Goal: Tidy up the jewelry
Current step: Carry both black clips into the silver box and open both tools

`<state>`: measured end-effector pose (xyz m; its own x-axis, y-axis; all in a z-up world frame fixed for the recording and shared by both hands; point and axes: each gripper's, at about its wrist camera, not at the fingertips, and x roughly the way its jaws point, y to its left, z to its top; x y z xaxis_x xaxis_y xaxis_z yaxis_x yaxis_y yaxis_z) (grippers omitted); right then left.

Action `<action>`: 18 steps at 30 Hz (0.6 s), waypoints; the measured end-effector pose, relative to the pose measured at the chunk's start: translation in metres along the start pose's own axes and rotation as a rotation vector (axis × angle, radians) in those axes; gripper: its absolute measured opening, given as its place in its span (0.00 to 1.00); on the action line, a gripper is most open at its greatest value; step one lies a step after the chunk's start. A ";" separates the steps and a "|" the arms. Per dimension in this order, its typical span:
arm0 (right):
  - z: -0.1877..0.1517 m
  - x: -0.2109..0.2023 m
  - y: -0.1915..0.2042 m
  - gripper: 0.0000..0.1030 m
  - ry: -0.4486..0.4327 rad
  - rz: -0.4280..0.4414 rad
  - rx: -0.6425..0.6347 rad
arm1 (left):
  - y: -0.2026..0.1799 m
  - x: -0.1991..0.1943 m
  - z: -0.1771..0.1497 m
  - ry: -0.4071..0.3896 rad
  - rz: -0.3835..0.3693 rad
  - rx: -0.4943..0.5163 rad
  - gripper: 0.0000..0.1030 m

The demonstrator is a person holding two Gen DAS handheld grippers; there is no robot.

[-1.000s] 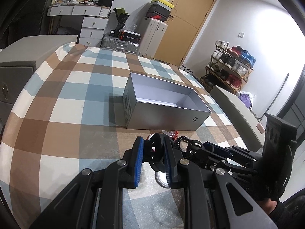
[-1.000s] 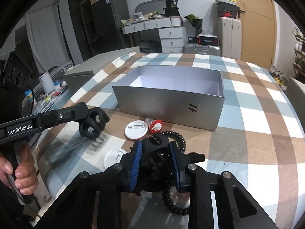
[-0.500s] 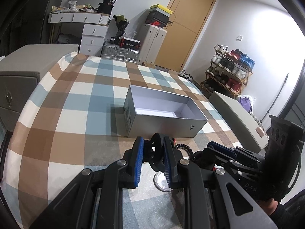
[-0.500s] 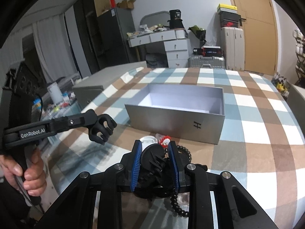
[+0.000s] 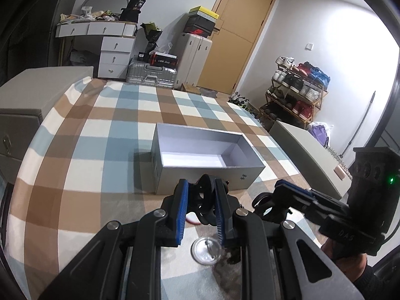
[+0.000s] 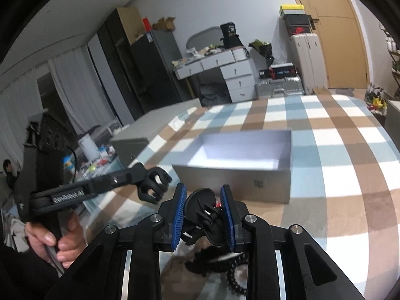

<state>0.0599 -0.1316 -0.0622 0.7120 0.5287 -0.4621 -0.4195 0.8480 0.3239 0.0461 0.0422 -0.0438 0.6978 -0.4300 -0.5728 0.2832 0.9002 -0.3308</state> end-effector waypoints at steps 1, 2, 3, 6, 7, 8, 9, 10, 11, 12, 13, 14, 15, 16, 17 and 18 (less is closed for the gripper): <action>0.006 -0.002 -0.001 0.26 -0.014 0.006 -0.002 | -0.001 0.000 0.003 -0.005 -0.004 0.002 0.15; 0.011 -0.004 -0.001 0.26 -0.024 0.012 -0.003 | -0.002 0.000 0.006 -0.010 -0.005 0.004 0.15; 0.016 -0.005 -0.002 0.26 -0.034 0.019 -0.003 | -0.004 0.001 0.010 -0.017 -0.008 0.010 0.15; 0.033 -0.006 -0.006 0.26 -0.065 0.034 -0.001 | -0.006 0.004 0.023 -0.028 -0.018 0.015 0.15; 0.040 -0.007 -0.008 0.26 -0.077 0.035 -0.004 | -0.007 0.005 0.025 -0.028 -0.022 0.017 0.15; 0.046 -0.007 -0.009 0.26 -0.086 0.038 -0.008 | -0.007 0.007 0.029 -0.030 -0.019 0.021 0.15; 0.052 -0.005 -0.010 0.26 -0.092 0.041 -0.010 | -0.008 0.010 0.034 -0.034 -0.013 0.029 0.15; 0.057 -0.004 -0.011 0.26 -0.098 0.043 -0.012 | -0.008 0.012 0.037 -0.036 -0.011 0.033 0.15; 0.063 -0.001 -0.013 0.26 -0.103 0.044 -0.015 | -0.008 0.015 0.041 -0.038 -0.011 0.036 0.15; 0.067 0.001 -0.013 0.26 -0.104 0.046 -0.019 | -0.008 0.018 0.044 -0.039 -0.012 0.040 0.15; 0.074 0.005 -0.015 0.26 -0.106 0.043 -0.022 | -0.008 0.022 0.048 -0.040 -0.011 0.045 0.15; 0.079 0.009 -0.017 0.26 -0.107 0.047 -0.023 | -0.007 0.025 0.051 -0.040 -0.009 0.048 0.15; 0.081 0.011 -0.018 0.26 -0.107 0.052 -0.023 | -0.006 0.030 0.054 -0.037 -0.010 0.052 0.15; 0.086 0.017 -0.020 0.26 -0.107 0.056 -0.023 | -0.005 0.033 0.056 -0.034 -0.010 0.052 0.15; 0.090 0.022 -0.022 0.26 -0.104 0.053 -0.023 | -0.004 0.038 0.058 -0.028 -0.010 0.052 0.15; 0.093 0.028 -0.024 0.26 -0.095 0.053 -0.021 | -0.003 0.041 0.059 -0.022 -0.010 0.053 0.15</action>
<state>0.1419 -0.1408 -0.0062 0.7380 0.5682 -0.3640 -0.4694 0.8198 0.3281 0.1124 0.0256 -0.0223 0.7091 -0.4381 -0.5525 0.3243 0.8984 -0.2961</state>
